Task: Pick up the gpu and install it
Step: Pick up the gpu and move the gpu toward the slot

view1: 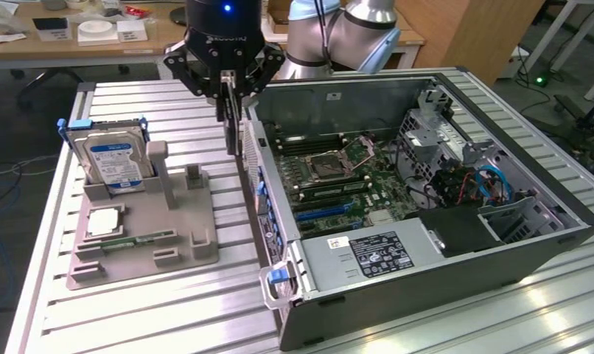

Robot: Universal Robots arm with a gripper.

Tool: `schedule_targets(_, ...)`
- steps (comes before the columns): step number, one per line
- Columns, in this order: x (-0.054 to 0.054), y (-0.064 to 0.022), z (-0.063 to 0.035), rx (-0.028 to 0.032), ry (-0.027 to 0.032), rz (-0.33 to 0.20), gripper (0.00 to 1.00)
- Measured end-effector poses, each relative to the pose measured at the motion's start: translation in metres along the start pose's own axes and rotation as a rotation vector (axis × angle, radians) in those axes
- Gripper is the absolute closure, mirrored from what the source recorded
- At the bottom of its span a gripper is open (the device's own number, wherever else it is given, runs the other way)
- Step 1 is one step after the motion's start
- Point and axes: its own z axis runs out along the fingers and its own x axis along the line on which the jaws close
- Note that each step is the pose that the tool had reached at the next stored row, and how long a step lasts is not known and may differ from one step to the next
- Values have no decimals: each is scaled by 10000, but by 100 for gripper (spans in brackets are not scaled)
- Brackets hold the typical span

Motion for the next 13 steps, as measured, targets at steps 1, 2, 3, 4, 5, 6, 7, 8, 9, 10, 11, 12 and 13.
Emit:
schedule_targets(1, -15, 1, 0, 0, 0, 0, 73)
schedule_targets(2, -32, 2, 0, 0, 0, 0, 73)
schedule_targets(3, -47, 2, 0, 0, 1, 0, 73)
schedule_targets(4, -62, 3, 0, 0, 0, 0, 73)
schedule_targets(5, -77, 4, 0, 0, 0, 0, 73)
schedule_targets(6, -92, 4, 0, 0, 0, 0, 73)
schedule_targets(7, -108, 5, 0, 1, 1, 0, 73)
schedule_targets(8, -123, 6, 0, 0, 1, 0, 73)
schedule_targets(9, -139, 7, 0, 1, 1, -1, 73)
schedule_targets(10, -154, 8, 0, 0, 1, -1, 73)
schedule_targets(11, -169, 8, 0, 0, 0, -1, 73)
schedule_targets(12, -185, 9, 1, 0, -1, -1, 73)
schedule_targets(13, -200, 10, 1, 0, -1, 0, 73)
